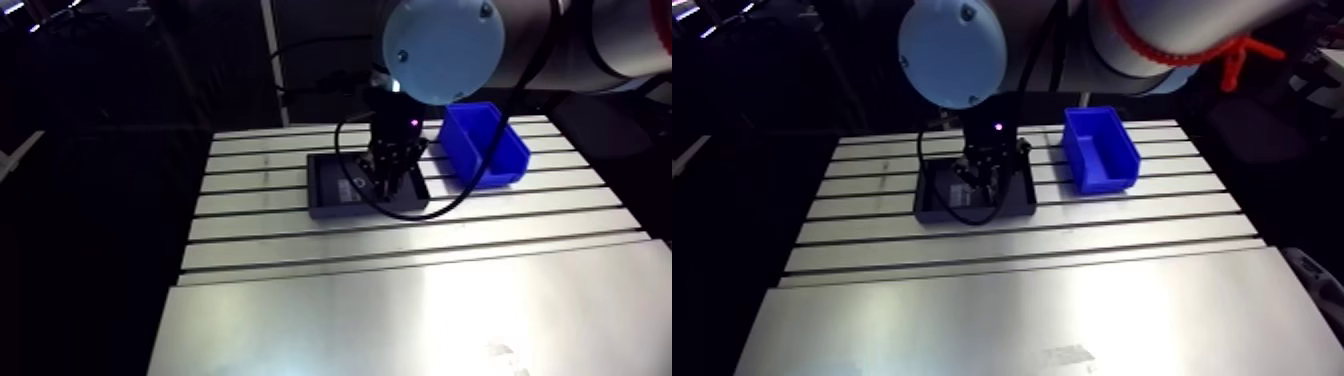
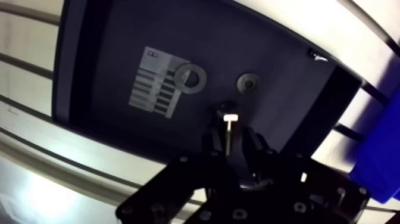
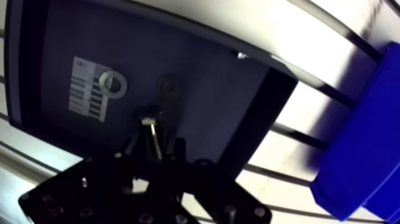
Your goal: Pick up the M10 bolt from the tray and put it into the blue bin.
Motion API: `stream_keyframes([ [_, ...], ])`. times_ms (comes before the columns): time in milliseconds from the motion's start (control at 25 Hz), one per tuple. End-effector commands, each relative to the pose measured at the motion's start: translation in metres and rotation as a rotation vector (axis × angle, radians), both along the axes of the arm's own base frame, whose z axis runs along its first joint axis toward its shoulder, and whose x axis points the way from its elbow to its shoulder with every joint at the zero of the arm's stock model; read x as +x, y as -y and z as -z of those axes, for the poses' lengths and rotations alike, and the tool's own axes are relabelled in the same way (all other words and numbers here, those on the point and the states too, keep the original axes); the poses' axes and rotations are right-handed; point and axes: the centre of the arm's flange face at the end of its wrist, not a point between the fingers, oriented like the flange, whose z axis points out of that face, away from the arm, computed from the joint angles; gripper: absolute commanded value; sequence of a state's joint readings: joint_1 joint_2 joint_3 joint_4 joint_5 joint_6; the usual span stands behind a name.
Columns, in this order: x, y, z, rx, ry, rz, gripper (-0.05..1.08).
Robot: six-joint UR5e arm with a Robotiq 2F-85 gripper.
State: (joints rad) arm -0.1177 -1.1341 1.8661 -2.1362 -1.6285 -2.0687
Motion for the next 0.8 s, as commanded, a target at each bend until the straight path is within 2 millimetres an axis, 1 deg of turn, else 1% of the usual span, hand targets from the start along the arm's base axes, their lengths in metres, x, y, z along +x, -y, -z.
stream_keyframes([
  [40, 0.0001, 0.0006, 0.0008, 0.0, 0.001, -0.001, 0.67],
  [800, 0.0011, -0.0001, 0.0019, -0.001, 0.005, -0.001, 0.73],
])
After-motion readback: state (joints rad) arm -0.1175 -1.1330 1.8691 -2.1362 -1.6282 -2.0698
